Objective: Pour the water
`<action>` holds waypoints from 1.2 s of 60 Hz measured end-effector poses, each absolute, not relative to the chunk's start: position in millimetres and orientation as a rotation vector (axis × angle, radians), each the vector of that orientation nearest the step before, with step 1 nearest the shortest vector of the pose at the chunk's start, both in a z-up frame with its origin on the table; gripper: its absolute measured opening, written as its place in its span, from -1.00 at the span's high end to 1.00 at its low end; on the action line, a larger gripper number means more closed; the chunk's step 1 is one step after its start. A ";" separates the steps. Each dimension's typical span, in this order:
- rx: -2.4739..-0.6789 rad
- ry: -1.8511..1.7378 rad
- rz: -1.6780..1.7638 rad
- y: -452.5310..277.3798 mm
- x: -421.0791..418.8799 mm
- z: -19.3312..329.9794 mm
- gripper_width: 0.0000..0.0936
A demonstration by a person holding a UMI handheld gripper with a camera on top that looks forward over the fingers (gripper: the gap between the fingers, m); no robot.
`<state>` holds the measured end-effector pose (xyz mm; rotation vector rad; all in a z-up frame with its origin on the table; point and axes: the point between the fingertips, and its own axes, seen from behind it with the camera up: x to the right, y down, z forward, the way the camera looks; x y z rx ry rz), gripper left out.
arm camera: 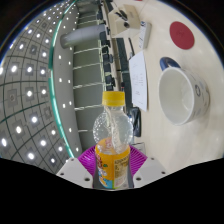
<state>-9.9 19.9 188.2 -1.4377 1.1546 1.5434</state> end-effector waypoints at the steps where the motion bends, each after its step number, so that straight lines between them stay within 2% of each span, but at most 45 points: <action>1: -1.461 1.115 1.516 19.9 -8.7 192.5 0.14; 13: -1.667 0.602 1.067 7.3 29.3 248.4 0.14; 21: -1.729 0.338 0.785 9.1 80.2 266.3 0.14; 29: -1.770 0.095 0.460 14.2 144.5 258.4 0.14; 40: -1.810 -0.155 0.172 20.2 215.1 196.7 0.14; 47: -1.859 -0.178 0.173 25.1 236.5 143.1 0.14; 61: -1.909 -0.231 0.197 15.1 251.2 71.0 0.13; 69: -1.849 -0.233 0.196 10.9 251.4 73.5 0.08; 72: -1.847 -0.231 0.186 10.0 251.4 73.4 -0.01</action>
